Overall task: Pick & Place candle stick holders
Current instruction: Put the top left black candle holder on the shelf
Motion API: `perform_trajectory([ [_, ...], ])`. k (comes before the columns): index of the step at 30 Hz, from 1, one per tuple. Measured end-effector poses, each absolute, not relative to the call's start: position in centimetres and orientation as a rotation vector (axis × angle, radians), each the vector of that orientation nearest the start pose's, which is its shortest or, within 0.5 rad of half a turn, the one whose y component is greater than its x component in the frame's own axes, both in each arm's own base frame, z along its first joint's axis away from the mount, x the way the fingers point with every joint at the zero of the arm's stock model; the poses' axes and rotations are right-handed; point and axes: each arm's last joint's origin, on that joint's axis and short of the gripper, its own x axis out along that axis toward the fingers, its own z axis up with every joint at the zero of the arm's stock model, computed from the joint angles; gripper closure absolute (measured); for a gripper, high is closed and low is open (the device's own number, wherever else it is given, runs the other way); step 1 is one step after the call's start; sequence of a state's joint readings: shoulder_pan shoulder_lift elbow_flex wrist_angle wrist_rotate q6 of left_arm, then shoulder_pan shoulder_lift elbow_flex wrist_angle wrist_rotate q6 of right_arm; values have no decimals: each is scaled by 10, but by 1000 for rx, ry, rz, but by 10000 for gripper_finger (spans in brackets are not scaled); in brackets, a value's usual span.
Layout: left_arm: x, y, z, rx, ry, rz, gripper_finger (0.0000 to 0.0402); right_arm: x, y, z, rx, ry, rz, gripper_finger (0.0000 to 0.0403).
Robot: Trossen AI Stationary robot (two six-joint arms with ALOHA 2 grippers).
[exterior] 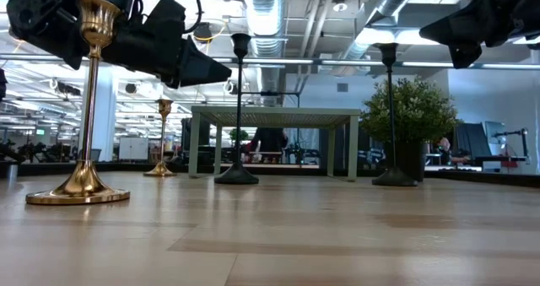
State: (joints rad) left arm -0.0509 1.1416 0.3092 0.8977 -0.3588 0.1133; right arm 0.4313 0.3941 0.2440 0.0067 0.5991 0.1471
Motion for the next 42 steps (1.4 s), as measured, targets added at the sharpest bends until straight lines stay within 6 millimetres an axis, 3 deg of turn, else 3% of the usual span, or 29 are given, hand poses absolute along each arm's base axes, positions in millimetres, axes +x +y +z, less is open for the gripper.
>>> perform_trajectory([
  [11, 227, -2, 200, 73, -77, 305, 216, 114, 34, 215, 76, 111, -179, 403],
  [20, 254, -2, 203, 109, -59, 326, 216, 114, 34, 215, 76, 111, -179, 403],
  [29, 255, -2, 206, 101, -70, 355, 217, 114, 34, 215, 76, 111, -179, 403],
  [42, 254, 0, 206, 47, -76, 397, 282, 114, 34, 215, 76, 110, -180, 403],
])
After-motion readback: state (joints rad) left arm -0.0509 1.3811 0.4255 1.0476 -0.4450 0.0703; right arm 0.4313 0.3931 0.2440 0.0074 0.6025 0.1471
